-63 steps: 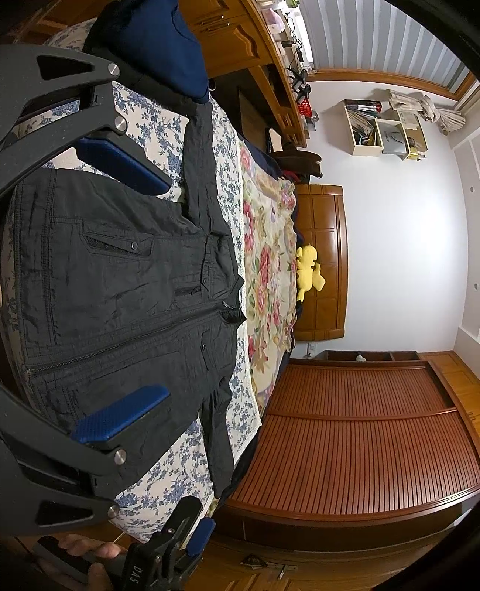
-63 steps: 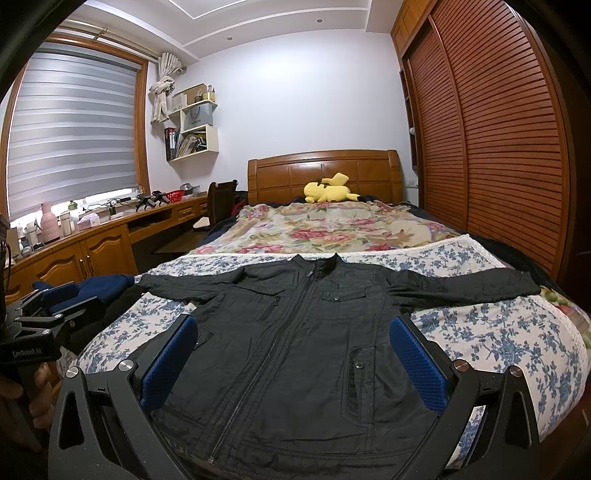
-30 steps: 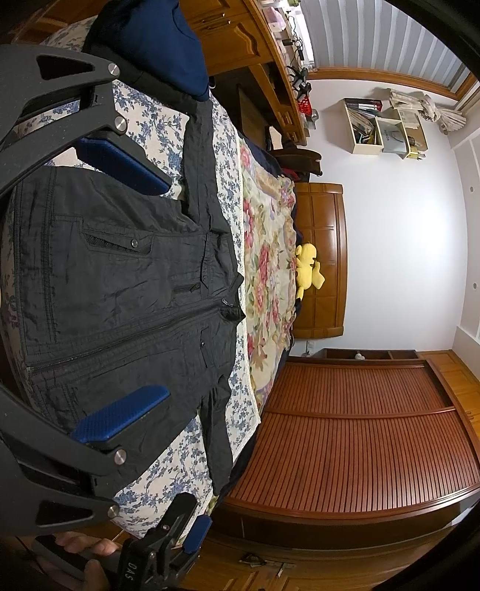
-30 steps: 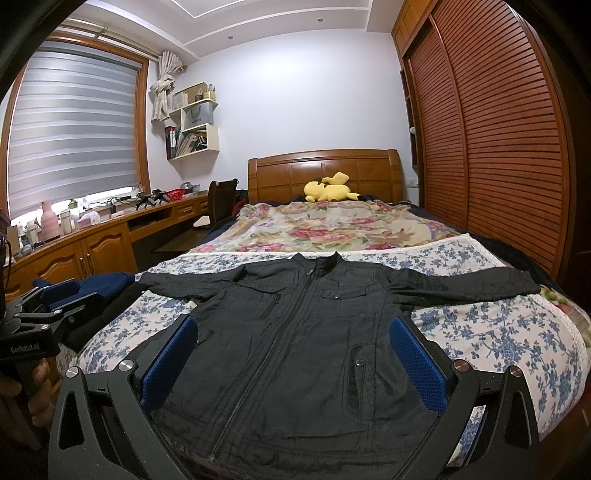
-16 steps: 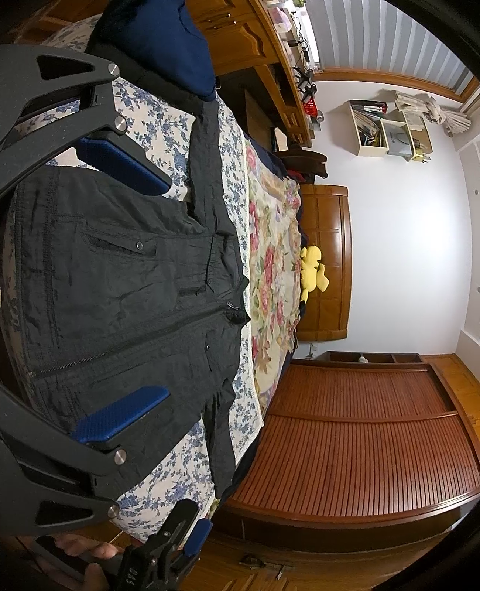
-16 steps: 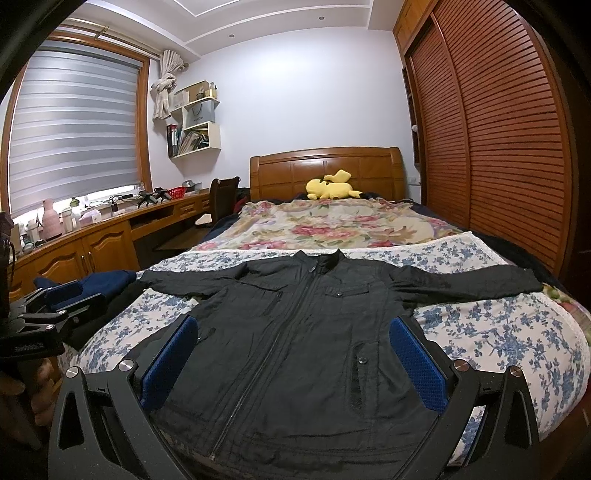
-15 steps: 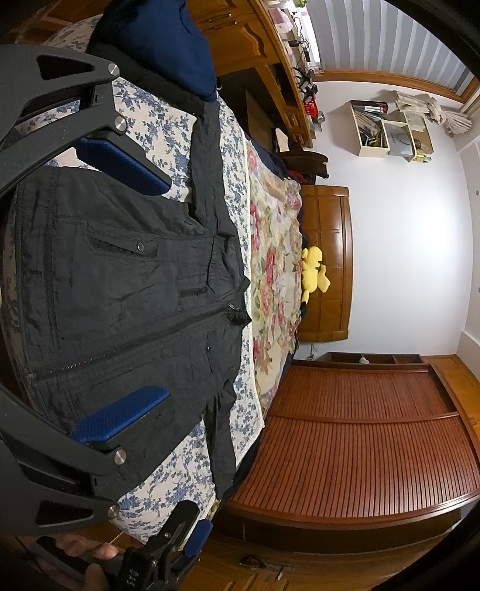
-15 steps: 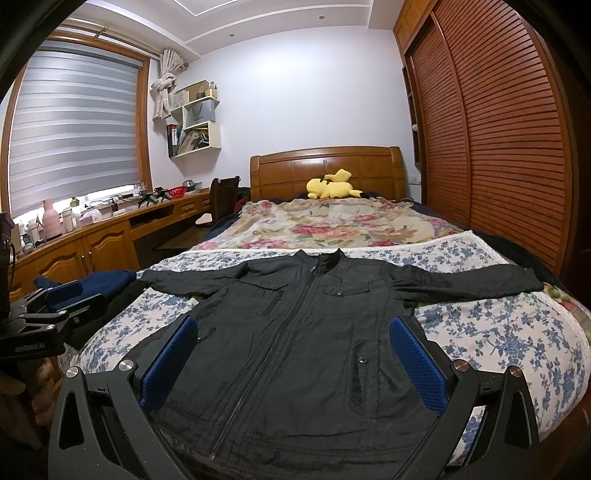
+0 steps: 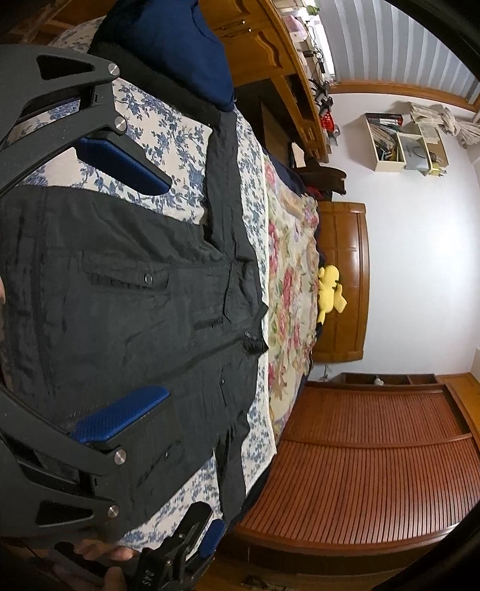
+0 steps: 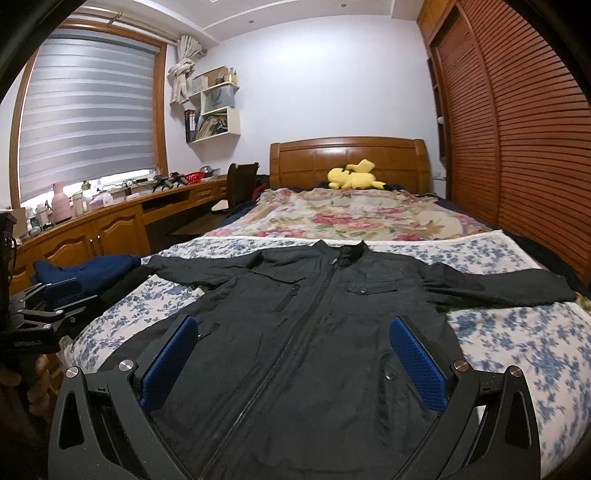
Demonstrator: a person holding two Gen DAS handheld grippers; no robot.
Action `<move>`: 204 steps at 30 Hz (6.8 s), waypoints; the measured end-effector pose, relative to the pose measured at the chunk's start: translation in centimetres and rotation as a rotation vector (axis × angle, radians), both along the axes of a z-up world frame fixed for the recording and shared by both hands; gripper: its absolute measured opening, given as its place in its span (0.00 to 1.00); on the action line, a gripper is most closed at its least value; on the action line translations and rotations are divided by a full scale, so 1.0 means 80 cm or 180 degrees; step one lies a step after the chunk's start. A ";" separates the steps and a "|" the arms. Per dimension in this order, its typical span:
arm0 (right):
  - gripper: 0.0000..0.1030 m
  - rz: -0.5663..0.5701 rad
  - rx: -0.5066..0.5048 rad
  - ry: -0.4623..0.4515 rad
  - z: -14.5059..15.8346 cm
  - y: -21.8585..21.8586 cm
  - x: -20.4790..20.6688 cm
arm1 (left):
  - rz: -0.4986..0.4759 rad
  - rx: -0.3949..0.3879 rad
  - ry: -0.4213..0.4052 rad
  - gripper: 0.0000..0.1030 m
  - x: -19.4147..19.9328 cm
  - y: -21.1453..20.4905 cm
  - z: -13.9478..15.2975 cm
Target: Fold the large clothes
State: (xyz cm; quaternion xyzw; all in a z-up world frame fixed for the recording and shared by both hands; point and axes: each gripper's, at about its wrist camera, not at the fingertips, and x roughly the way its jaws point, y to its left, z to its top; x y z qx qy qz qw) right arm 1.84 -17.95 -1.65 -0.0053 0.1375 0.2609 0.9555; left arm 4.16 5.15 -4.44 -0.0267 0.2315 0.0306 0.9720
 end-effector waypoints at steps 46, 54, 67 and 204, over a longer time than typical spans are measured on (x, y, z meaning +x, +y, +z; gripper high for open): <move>1.00 0.0603 -0.0580 0.0664 -0.060 0.122 0.226 | 0.0400 -0.0483 0.0990 0.98 0.271 0.229 -0.120; 1.00 0.0601 -0.0558 0.0678 -0.062 0.128 0.225 | 0.0433 -0.0653 0.1123 0.93 0.328 0.271 -0.130; 1.00 0.0601 -0.0539 0.0689 -0.064 0.128 0.226 | 0.0877 -0.0970 0.1297 0.81 0.389 0.342 -0.160; 0.97 0.0622 -0.0809 0.0630 -0.036 0.117 0.197 | 0.0017 0.0014 0.0242 0.78 0.122 0.096 -0.019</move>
